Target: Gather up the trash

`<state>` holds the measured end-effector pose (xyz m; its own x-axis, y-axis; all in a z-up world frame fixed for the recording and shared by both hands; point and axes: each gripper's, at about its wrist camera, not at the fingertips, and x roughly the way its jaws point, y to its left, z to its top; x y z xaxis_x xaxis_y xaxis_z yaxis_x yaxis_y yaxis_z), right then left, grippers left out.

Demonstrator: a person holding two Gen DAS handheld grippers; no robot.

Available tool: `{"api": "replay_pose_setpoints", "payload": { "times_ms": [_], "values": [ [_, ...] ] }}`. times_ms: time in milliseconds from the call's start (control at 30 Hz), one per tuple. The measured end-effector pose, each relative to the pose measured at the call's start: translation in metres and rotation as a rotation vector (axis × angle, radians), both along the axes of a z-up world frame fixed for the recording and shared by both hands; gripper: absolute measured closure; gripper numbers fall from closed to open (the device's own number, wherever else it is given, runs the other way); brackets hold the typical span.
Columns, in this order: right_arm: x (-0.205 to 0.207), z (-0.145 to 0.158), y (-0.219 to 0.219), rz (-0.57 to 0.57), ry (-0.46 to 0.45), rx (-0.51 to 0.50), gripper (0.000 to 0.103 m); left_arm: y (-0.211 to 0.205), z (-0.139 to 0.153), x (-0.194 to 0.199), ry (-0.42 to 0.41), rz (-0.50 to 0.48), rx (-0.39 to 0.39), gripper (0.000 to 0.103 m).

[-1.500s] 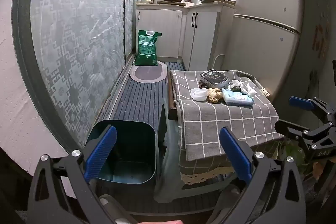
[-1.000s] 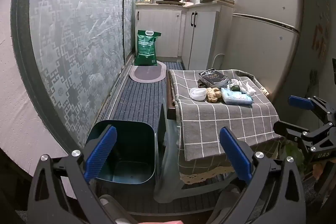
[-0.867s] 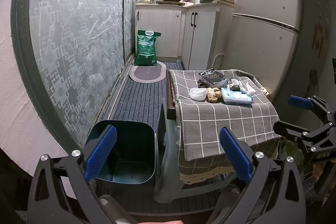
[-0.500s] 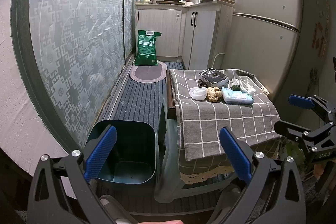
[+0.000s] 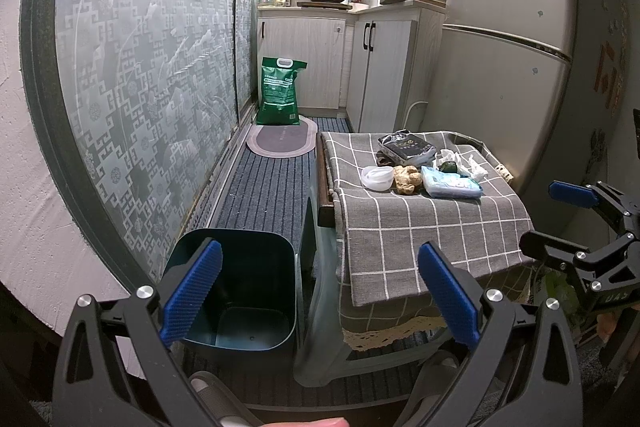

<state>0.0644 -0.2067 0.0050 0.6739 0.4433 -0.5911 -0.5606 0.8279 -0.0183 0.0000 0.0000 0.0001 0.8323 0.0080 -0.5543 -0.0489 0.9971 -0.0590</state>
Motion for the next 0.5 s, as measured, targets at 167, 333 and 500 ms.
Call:
{"api": "replay_pose_setpoints", "payload": {
  "times_ms": [167, 333, 500],
  "values": [
    [0.0000, -0.0006, 0.0008, -0.001, -0.001, -0.001, 0.003, -0.0001, 0.0000, 0.0000, 0.001, 0.000, 0.001, 0.003],
    [0.0002, -0.0012, 0.0011, -0.002, -0.001, -0.002, 0.003, -0.0002, -0.0001, 0.0001, 0.001, 0.000, 0.001, 0.003],
    [0.0002, -0.0012, 0.0009, -0.001, -0.001, -0.003, 0.003, -0.0002, -0.0001, 0.0001, 0.001, 0.000, 0.001, 0.003]
  ]
}}
